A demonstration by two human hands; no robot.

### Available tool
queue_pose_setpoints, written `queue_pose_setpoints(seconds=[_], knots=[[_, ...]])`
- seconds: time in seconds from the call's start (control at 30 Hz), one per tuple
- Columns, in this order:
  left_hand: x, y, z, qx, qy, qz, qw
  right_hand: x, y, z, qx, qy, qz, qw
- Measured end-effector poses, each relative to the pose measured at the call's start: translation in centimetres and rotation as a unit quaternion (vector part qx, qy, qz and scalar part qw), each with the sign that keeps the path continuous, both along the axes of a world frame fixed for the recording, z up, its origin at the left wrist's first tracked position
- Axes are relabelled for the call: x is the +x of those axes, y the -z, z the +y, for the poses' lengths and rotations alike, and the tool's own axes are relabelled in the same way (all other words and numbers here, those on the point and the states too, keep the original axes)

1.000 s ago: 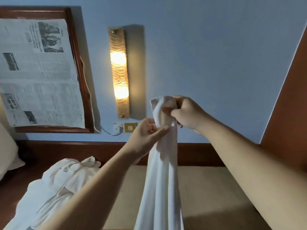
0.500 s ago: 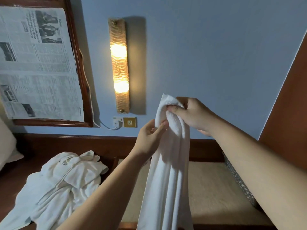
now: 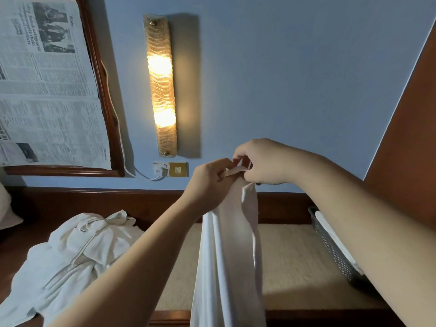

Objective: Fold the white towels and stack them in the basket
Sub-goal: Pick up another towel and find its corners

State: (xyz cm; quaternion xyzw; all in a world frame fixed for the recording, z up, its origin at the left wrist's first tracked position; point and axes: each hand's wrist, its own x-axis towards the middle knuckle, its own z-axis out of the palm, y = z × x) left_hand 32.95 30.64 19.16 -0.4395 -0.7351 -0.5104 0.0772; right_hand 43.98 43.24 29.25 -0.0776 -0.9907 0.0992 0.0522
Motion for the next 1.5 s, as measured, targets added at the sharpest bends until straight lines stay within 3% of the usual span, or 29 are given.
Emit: queue_pose_setpoints(seconds=[0.13, 0.23, 0.33, 0.53, 0.63, 0.77, 0.93, 1.13, 1.2, 1.3, 1.5], knots=[[-0.9, -0.2, -0.6, -0.016, -0.012, 0.036, 0.999, -0.3, 0.9, -0.3, 0.025, 0.045, -0.019, 0.998], [-1.0, 0.6, -1.0, -0.011, -0.017, 0.04, 0.999, -0.7, 1.3, 0.1, -0.017, 0.071, 0.093, 0.993], [-1.0, 2.9, -1.4, -0.03, -0.038, 0.034, 0.998, -0.9, 1.5, 0.0, 0.005, 0.085, 0.175, 0.981], [-2.3, 14.4, -5.7, -0.069, -0.153, -0.124, 0.978, 1.7, -0.9, 3.5, 0.029, 0.145, 0.261, 0.954], [-3.2, 17.9, -9.0, -0.072, -0.201, -0.138, 0.967, 4.2, -1.4, 7.2, 0.055, 0.226, 0.261, 0.937], [-4.4, 13.6, -8.3, -0.04, -0.182, -0.086, 0.979, 3.6, 1.0, 8.6, 0.038, 0.264, 0.204, 0.942], [-2.6, 3.2, -3.6, -0.038, -0.108, 0.033, 0.993, 0.4, 4.7, 4.6, -0.135, 0.152, 0.081, 0.976], [-1.0, -4.7, -0.8, -0.071, -0.061, 0.131, 0.987, 0.1, 4.2, 1.0, -0.368, 0.006, 0.096, 0.925], [-1.3, -5.4, -0.7, -0.066, -0.059, 0.123, 0.988, -0.2, 3.6, 0.8, -0.33, -0.011, 0.112, 0.937], [-3.1, -4.9, -1.9, -0.058, -0.108, 0.093, 0.988, -0.1, 2.5, 1.7, -0.153, 0.04, 0.158, 0.975], [-3.6, -1.2, -2.9, -0.054, -0.068, 0.023, 0.996, 0.1, 1.8, 2.7, -0.003, 0.056, 0.209, 0.976]])
